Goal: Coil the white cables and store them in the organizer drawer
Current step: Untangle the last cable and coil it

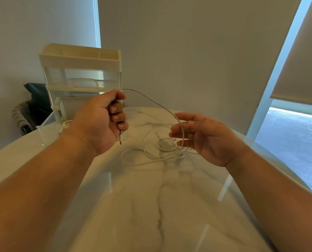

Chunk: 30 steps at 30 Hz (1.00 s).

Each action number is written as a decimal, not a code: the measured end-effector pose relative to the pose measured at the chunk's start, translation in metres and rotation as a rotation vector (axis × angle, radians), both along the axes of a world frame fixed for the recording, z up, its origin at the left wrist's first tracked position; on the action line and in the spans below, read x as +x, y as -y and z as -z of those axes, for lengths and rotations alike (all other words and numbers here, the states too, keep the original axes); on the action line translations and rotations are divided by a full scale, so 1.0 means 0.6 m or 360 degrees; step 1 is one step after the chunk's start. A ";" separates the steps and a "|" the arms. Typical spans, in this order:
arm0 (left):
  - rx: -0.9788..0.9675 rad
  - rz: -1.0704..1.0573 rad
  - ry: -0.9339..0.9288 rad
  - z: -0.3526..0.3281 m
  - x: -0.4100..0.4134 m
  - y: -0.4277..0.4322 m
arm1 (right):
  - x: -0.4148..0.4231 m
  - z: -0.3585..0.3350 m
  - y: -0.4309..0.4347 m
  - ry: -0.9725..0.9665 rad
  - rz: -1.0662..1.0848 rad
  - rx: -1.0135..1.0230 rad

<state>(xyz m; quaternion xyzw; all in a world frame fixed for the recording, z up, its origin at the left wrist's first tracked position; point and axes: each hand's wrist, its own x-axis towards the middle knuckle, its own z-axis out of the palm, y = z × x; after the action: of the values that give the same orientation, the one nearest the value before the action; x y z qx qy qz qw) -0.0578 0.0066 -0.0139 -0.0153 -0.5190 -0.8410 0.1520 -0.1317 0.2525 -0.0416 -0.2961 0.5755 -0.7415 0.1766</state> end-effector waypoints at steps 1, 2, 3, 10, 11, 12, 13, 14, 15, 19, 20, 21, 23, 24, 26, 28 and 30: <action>0.0018 0.0003 -0.0010 0.000 0.000 -0.001 | -0.005 0.000 -0.003 -0.0098 0.0152 0.0108; 0.0024 0.0002 -0.0019 -0.001 0.000 -0.002 | -0.011 0.002 -0.008 -0.0229 0.0360 0.0242; 0.0022 0.0000 -0.0024 -0.001 0.001 -0.002 | -0.020 0.007 -0.014 -0.0374 0.0584 0.0406; 0.0007 -0.0010 -0.0031 -0.001 0.004 -0.002 | -0.037 0.050 -0.021 -0.0961 0.0433 0.1799; 0.0001 -0.0015 -0.0032 0.000 0.003 -0.003 | -0.038 0.052 -0.008 -0.1024 0.0487 0.1842; -0.0003 -0.0019 -0.0034 0.000 0.003 -0.004 | -0.038 0.051 0.002 -0.1069 0.0572 0.1830; -0.0006 -0.0023 -0.0036 0.001 0.003 -0.004 | -0.040 0.051 0.008 -0.1086 0.0684 0.1784; -0.0006 -0.0027 -0.0039 0.002 0.002 -0.004 | -0.040 0.049 0.010 -0.1080 0.0812 0.1680; -0.0005 -0.0030 -0.0041 0.002 0.001 -0.004 | -0.040 0.049 0.009 -0.1046 0.0938 0.1511; -0.0016 -0.0036 -0.0052 0.003 -0.001 -0.003 | -0.036 0.044 0.003 -0.0648 0.1032 0.0791; -0.0015 -0.0042 -0.0056 0.003 -0.001 -0.002 | -0.034 0.042 0.006 -0.0495 0.1026 0.0636; -0.0014 -0.0052 -0.0058 0.002 -0.001 -0.001 | -0.034 0.038 0.009 -0.0310 0.1029 0.0483; -0.0007 -0.0079 -0.0061 0.001 0.000 0.002 | -0.030 0.025 0.015 0.0153 0.0976 0.0122; 0.0004 -0.0097 -0.0063 0.000 0.000 0.004 | -0.028 0.019 0.015 0.0369 0.0915 -0.0080; 0.0063 -0.0152 -0.0066 -0.003 0.000 0.014 | -0.029 0.011 0.007 0.0626 0.0827 -0.0388; 0.0153 -0.0216 -0.0070 -0.006 0.000 0.029 | -0.034 0.009 -0.003 0.0742 0.0769 -0.0538; 0.0207 -0.0245 -0.0068 -0.007 0.001 0.041 | -0.031 0.006 -0.007 0.0784 0.0752 -0.0524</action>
<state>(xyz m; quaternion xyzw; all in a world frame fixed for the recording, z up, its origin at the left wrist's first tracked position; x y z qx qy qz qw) -0.0575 -0.0177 -0.0095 0.0167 -0.4595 -0.8583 0.2278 -0.1500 0.2569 -0.0454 0.0076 0.4413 -0.8934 0.0839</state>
